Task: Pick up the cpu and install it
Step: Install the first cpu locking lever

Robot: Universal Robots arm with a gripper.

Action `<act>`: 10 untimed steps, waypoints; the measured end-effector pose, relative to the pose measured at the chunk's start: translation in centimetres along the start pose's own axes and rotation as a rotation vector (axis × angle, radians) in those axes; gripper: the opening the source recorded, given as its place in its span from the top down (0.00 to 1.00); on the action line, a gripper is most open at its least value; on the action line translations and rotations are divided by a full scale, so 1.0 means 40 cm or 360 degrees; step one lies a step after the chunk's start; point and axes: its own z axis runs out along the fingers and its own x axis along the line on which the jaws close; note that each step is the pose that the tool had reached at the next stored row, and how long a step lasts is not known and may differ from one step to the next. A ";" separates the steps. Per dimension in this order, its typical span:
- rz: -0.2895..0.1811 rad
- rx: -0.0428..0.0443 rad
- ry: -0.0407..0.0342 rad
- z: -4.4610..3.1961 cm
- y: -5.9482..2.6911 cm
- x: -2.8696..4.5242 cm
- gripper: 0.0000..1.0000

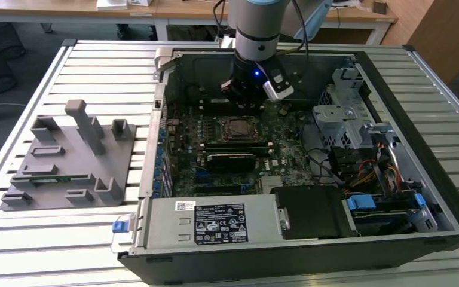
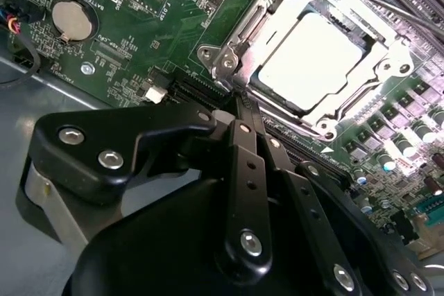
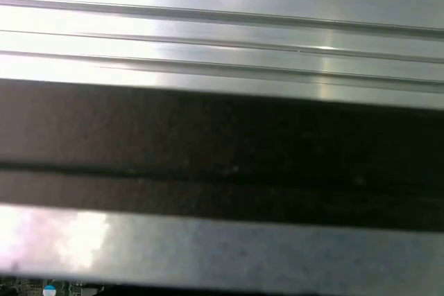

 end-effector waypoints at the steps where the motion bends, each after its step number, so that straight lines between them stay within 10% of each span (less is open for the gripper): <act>1: 0.0000 0.0000 0.0000 0.000 0.000 0.000 0.89; 10: 0.0000 0.0000 0.0000 0.000 -0.005 0.000 0.89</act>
